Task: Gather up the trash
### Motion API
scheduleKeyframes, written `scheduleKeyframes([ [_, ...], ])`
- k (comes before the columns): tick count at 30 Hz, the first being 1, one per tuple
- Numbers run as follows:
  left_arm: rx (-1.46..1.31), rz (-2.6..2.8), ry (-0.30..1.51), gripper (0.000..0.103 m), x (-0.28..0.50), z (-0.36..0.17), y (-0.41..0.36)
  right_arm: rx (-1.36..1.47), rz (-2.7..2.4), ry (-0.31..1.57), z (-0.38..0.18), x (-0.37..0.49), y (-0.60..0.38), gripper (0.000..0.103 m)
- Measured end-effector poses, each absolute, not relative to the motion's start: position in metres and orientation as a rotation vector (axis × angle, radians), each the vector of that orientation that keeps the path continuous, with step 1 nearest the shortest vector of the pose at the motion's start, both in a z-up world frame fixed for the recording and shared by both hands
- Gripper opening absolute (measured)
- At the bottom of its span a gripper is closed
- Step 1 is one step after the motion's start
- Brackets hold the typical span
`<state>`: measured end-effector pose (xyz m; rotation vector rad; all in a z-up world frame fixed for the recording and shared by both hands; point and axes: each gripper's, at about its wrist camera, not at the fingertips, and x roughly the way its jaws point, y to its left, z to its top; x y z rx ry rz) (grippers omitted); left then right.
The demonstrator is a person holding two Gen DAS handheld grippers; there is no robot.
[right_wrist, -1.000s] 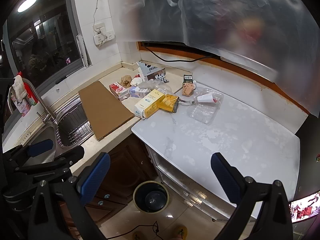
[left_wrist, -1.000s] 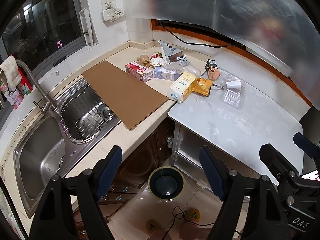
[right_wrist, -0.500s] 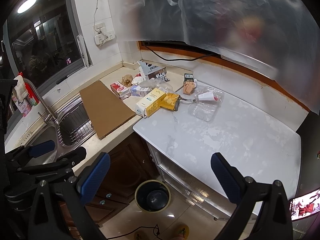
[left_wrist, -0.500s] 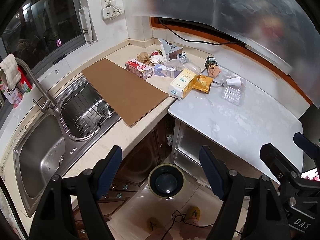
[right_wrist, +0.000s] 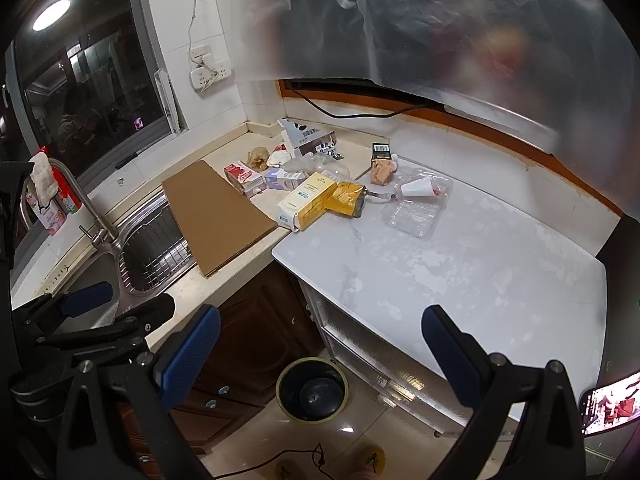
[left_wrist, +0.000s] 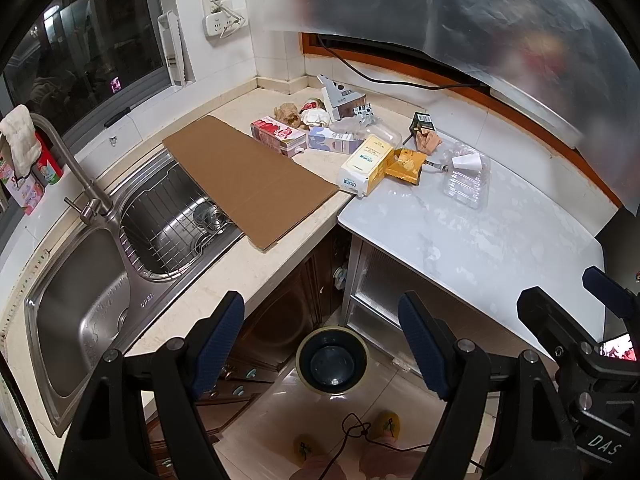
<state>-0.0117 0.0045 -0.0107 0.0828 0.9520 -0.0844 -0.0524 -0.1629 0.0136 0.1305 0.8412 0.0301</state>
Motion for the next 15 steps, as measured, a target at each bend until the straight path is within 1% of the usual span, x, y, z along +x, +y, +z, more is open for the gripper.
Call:
scheduleKeyframes([
  [15,0.083,-0.112,0.961,0.077,-0.013,-0.014,0.018,0.139,0.021,0.848,0.013,-0.054,-0.151,0.101],
])
